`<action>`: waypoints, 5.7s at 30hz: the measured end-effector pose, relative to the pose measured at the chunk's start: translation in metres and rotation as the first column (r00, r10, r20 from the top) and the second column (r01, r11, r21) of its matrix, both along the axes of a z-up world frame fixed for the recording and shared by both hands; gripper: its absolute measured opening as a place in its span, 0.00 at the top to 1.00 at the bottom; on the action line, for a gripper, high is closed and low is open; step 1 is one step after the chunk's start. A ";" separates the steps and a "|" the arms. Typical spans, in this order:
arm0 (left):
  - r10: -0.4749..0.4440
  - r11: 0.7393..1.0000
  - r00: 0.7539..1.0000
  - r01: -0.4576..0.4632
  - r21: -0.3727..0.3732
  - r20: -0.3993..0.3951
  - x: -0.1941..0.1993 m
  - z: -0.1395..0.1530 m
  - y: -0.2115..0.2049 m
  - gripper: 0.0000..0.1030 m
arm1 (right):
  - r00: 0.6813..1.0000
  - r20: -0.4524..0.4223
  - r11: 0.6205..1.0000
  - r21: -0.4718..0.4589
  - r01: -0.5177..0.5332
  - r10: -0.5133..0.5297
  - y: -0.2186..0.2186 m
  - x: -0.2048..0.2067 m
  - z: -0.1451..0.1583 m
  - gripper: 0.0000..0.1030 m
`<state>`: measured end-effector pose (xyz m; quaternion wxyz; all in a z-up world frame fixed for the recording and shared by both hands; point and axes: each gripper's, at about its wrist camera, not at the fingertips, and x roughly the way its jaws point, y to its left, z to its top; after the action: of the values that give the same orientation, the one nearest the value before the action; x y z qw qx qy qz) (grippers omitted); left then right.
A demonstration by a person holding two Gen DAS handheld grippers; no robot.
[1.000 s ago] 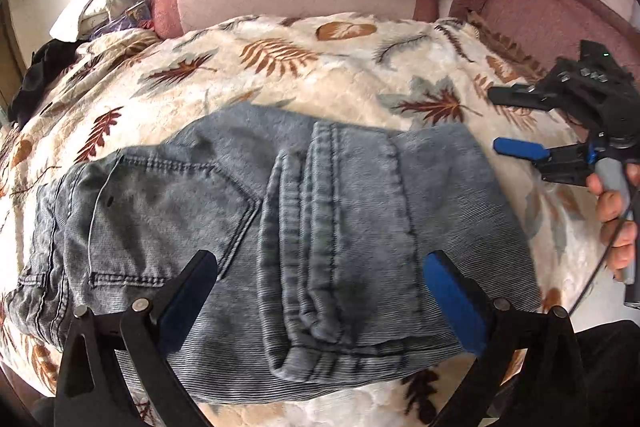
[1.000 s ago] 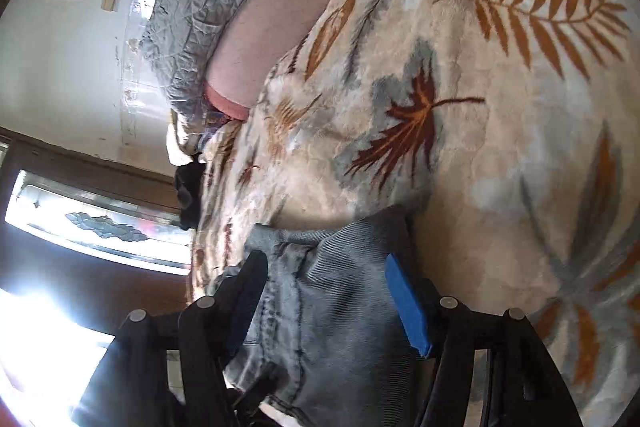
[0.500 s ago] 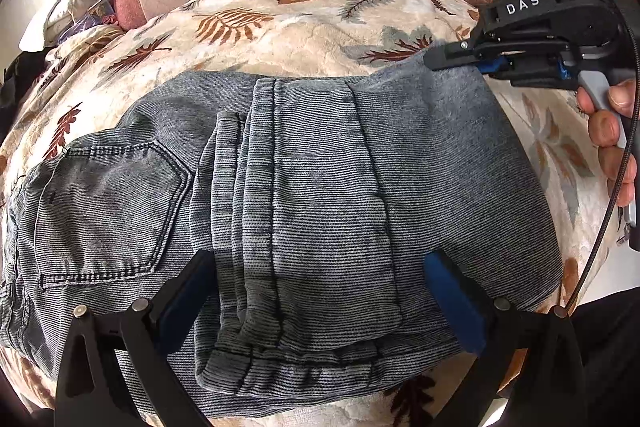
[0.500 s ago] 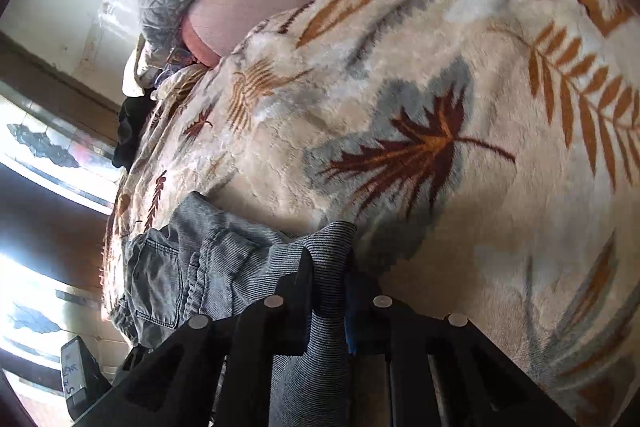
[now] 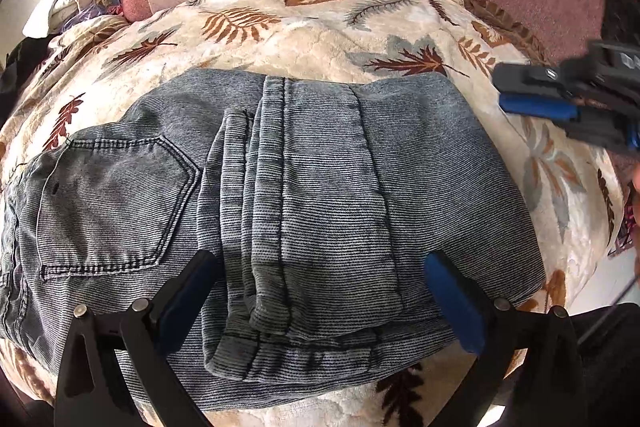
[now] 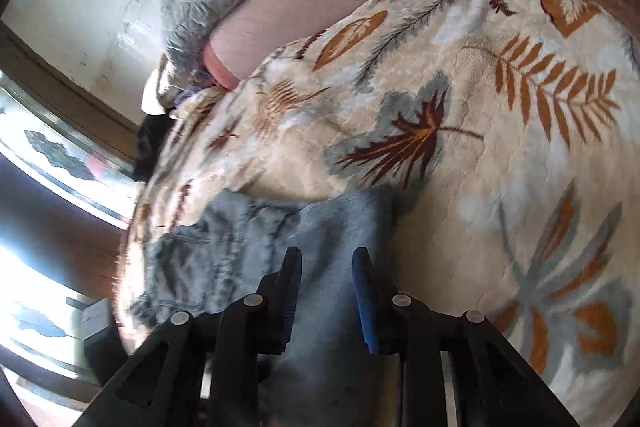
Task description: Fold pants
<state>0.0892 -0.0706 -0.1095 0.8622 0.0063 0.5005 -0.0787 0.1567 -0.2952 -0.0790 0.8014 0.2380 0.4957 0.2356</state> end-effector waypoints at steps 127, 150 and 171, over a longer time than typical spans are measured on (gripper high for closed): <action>-0.127 0.986 0.987 0.136 -0.094 0.101 -0.001 0.040 -0.067 0.88 | 0.946 -0.140 0.838 0.439 0.324 -0.292 -0.067 -0.070 -0.035 0.27; -0.194 0.965 0.974 0.210 -0.156 0.116 -0.029 0.041 -0.062 0.78 | 0.959 -0.048 0.900 0.335 0.279 -0.279 -0.060 -0.072 -0.024 0.27; 0.152 0.984 0.988 -0.152 -0.091 -0.001 -0.024 0.000 0.060 0.16 | 0.960 -0.263 0.956 0.292 -0.019 0.099 0.087 0.045 -0.068 0.29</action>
<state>0.0657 -0.0107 -0.1098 0.8664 -0.0710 0.4930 -0.0353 0.2016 -0.2086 -0.1470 0.6746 0.3668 0.5695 0.2934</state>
